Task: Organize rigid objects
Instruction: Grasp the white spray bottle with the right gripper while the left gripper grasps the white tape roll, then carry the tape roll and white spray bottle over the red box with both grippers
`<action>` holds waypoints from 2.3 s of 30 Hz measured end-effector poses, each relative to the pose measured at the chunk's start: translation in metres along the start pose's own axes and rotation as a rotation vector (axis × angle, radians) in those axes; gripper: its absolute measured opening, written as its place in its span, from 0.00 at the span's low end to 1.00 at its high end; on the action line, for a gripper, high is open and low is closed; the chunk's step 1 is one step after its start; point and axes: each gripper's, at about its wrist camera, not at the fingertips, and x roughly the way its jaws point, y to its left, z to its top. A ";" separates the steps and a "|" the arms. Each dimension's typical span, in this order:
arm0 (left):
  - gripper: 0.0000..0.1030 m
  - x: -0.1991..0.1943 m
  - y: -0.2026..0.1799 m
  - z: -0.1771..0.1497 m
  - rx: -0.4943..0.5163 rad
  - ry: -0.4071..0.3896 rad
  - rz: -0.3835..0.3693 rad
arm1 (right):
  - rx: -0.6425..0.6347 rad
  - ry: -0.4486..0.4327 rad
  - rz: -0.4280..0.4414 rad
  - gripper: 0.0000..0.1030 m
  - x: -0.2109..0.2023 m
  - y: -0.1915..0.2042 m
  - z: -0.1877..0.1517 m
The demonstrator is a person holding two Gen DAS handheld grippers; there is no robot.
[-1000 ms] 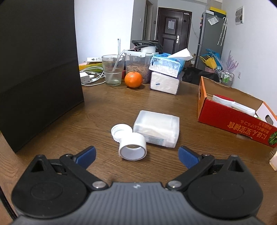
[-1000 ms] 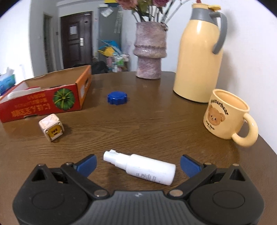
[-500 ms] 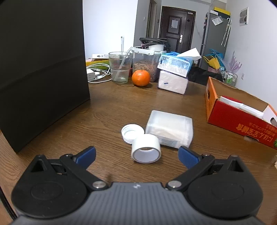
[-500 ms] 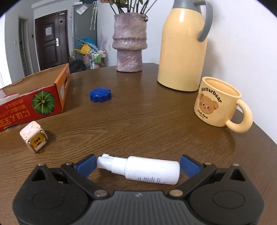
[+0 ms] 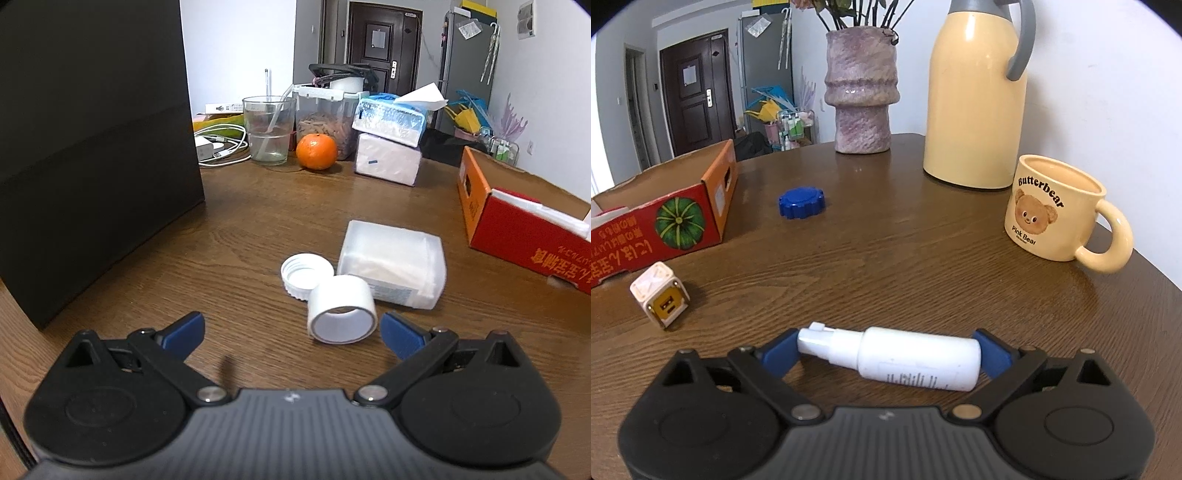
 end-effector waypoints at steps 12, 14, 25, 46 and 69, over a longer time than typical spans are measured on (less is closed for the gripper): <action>1.00 0.016 -0.016 0.004 0.062 -0.015 -0.009 | 0.001 -0.068 0.008 0.95 -0.011 0.002 -0.002; 0.99 0.019 -0.019 0.004 0.076 -0.012 -0.011 | 0.001 -0.075 0.008 0.95 -0.012 0.002 -0.002; 0.53 0.028 -0.021 0.005 0.085 0.002 -0.056 | -0.015 -0.088 0.007 0.95 -0.014 0.005 -0.004; 0.43 0.001 -0.025 -0.003 0.084 -0.081 -0.064 | -0.040 -0.119 0.053 0.95 -0.023 0.010 -0.006; 0.43 -0.052 -0.112 -0.025 0.201 -0.115 -0.264 | -0.162 -0.156 0.267 0.95 -0.064 0.053 -0.007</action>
